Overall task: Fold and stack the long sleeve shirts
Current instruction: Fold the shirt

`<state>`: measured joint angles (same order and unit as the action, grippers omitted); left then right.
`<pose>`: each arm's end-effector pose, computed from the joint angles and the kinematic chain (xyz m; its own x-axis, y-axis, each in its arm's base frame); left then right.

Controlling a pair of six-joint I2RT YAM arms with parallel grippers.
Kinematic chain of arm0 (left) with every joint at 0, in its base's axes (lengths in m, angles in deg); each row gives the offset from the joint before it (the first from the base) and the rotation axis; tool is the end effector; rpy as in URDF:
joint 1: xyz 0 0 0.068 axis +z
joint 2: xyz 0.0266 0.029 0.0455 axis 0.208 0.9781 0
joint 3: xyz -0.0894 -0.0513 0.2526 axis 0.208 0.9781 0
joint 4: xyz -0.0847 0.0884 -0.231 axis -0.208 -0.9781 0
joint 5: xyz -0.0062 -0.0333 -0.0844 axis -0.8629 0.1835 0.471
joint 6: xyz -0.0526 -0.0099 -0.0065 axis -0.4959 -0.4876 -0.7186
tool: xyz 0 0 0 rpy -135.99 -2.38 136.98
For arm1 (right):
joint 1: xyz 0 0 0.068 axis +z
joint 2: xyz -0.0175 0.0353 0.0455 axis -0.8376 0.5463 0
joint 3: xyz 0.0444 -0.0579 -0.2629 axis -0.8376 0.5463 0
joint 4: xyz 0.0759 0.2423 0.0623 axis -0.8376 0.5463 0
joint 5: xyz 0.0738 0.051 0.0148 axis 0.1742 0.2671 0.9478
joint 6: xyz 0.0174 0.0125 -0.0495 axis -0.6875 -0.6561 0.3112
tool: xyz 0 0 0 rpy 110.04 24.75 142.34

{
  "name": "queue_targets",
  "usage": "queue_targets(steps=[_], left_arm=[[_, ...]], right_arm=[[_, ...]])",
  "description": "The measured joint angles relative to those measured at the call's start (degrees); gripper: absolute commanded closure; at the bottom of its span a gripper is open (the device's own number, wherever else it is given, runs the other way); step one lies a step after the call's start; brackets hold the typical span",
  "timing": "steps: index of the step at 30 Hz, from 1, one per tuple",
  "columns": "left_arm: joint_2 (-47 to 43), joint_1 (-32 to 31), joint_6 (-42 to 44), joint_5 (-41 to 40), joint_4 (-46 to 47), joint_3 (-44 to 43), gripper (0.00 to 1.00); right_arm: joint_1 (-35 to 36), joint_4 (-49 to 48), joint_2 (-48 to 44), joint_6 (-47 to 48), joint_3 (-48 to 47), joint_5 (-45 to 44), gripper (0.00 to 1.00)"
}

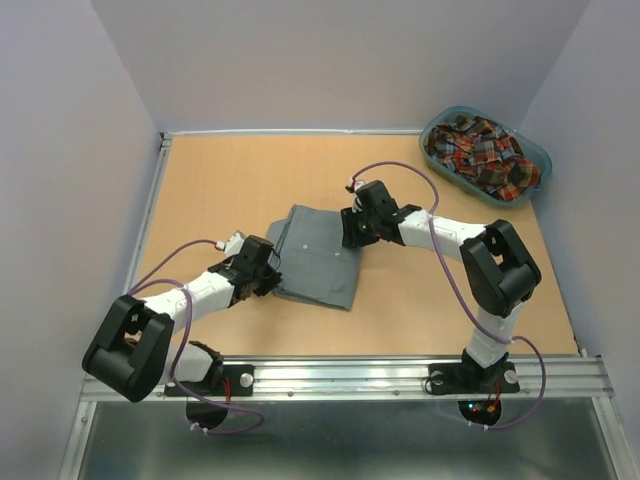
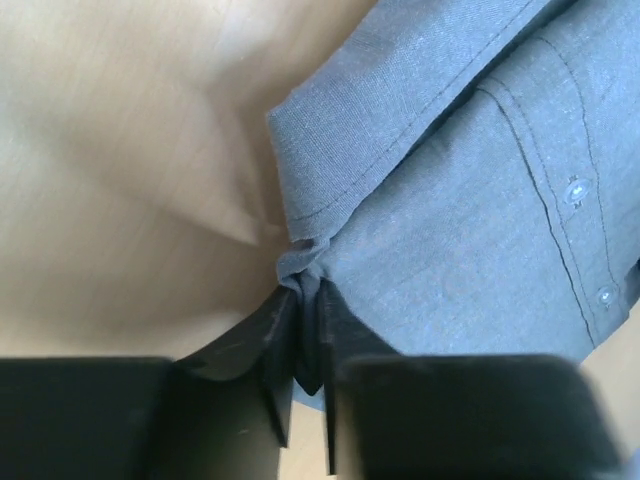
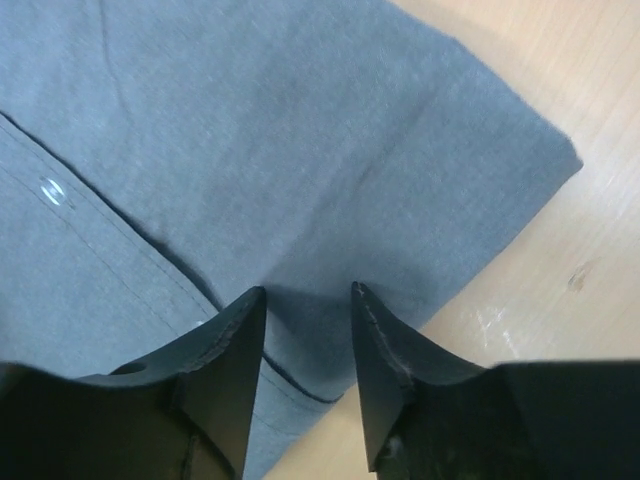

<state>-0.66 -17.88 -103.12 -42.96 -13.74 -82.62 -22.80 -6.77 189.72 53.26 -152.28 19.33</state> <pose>0.2020 -0.1106 0.1557 -0.6621 -0.6466 -0.3789 -0.3995 0.7323 -0.5514 0.3219 0.2229 0.1866 -0.7650 -0.2117 -0.6082 -0.4396 0.8619 0.2529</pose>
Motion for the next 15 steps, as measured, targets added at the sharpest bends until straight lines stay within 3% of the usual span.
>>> queue_targets(steps=[2,9,15], left_arm=[[0.5,0.4,1.5,-0.2,-0.4,-0.7,0.83],[11.2,8.0,13.7,-2.2,-3.7,-13.0,0.77],[25.3,15.0,23.6,-4.5,-5.7,-28.1,0.63]], right_arm=[[0.0,-0.3,-0.5,-0.5,1.9,0.4,0.65],[2.0,-1.0,-5.5,-7.3,11.3,2.1,0.71],[10.8,-4.0,-6.1,-16.2,12.5,1.9,0.57]])
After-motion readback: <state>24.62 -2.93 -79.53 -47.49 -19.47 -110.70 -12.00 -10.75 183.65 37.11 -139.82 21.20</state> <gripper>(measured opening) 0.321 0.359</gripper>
